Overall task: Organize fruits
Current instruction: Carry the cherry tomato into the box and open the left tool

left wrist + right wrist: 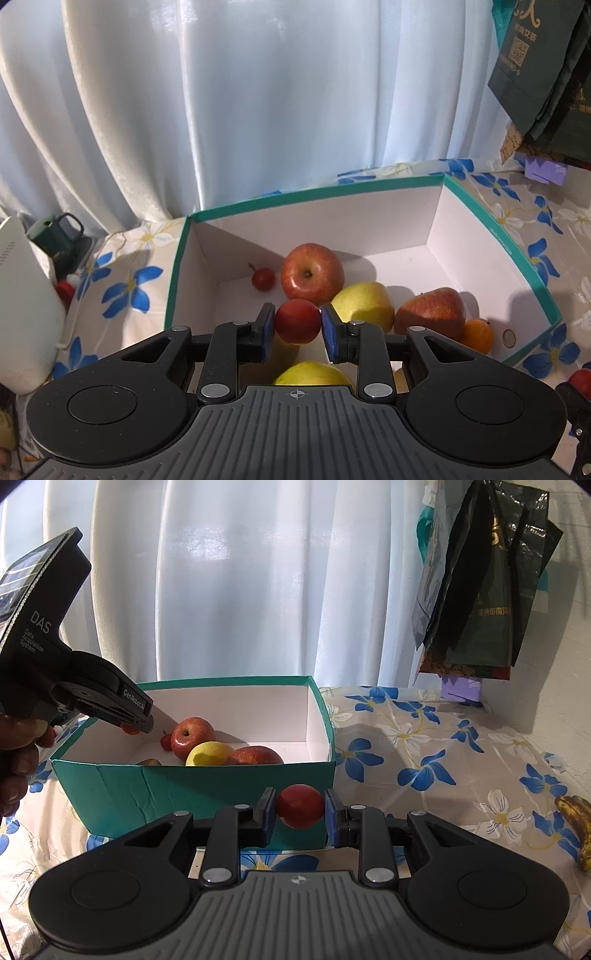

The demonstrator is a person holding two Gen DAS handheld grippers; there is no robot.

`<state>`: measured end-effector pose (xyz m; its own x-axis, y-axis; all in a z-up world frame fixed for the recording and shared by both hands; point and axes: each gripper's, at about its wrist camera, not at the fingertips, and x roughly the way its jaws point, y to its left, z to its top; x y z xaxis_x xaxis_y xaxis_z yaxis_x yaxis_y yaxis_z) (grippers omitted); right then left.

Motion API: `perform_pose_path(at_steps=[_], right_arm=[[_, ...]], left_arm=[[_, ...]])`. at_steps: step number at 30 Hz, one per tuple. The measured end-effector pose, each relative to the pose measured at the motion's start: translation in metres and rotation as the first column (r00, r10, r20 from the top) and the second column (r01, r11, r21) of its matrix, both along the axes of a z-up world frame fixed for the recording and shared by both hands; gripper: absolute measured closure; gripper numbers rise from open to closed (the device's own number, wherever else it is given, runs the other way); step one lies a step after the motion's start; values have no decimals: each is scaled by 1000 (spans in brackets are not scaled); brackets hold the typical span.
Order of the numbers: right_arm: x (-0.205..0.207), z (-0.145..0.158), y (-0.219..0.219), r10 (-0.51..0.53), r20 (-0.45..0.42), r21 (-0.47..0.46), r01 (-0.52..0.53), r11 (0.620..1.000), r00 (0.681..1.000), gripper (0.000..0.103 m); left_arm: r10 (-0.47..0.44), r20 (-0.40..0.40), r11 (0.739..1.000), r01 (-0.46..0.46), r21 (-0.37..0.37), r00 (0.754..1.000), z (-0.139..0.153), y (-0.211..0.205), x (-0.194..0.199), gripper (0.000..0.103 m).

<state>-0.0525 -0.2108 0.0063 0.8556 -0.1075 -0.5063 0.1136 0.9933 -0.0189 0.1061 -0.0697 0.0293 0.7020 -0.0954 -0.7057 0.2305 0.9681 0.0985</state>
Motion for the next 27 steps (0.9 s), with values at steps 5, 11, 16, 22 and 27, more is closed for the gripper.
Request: perform_pose_path(at_steps=[5, 11, 16, 22, 27], right_arm=[[1, 2, -1, -11, 4, -1, 11, 1000, 1000, 77], [2, 2, -1, -16, -2, -6, 16, 1000, 1000, 77], [0, 4, -3, -31, 2, -5, 31, 1000, 1000, 77], [-1, 5, -3, -41, 3, -7, 41, 999, 999, 77], [0, 6, -2, -40, 0, -11, 40, 999, 999, 77]], left_arm=[[-3, 0, 1000, 3, 6, 1000, -6, -3, 6, 73], [-10, -4, 1000, 10, 25, 1000, -19, -9, 15, 73], [-7, -17, 999, 8, 32, 1000, -28, -10, 24, 73], [0, -56, 999, 2, 49, 998, -44, -10, 33, 72], [-3, -91, 999, 7, 45, 996, -53, -9, 38, 70]])
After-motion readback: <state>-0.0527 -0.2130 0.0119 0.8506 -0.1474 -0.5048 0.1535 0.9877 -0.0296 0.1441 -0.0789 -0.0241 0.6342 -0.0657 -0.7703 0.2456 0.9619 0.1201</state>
